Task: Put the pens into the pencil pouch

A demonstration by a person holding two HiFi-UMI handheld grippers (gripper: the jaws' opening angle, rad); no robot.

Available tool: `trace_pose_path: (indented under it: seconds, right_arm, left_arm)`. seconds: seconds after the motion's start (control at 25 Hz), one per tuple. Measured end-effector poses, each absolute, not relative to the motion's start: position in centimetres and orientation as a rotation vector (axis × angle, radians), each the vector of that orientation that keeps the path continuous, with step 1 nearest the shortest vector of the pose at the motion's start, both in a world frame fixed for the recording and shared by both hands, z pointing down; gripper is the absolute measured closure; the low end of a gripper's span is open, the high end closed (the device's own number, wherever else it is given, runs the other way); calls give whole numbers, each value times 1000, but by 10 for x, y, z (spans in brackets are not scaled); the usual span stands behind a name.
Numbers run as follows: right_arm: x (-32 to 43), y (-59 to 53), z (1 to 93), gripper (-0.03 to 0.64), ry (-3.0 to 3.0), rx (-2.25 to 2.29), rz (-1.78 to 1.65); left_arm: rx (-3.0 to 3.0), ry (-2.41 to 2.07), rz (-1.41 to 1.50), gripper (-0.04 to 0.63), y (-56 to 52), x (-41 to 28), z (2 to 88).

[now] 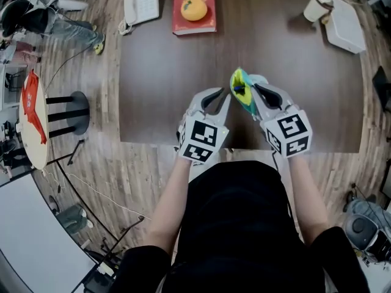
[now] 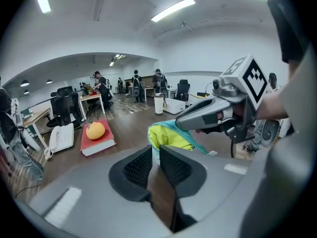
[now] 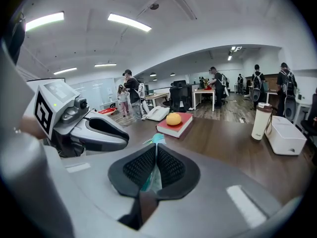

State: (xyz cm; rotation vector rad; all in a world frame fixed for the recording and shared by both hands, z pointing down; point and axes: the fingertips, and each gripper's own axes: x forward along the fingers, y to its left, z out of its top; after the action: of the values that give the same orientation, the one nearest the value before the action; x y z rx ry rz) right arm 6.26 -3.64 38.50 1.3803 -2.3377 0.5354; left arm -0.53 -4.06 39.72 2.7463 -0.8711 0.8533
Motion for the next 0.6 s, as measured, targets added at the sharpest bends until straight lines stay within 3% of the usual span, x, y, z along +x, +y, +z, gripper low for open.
trace_pose_path:
  seconds: [0.6]
  right_arm:
    - [75, -44, 355, 598, -2338, 1458, 432]
  left_arm:
    - [2804, -959, 696, 584, -47, -3, 355]
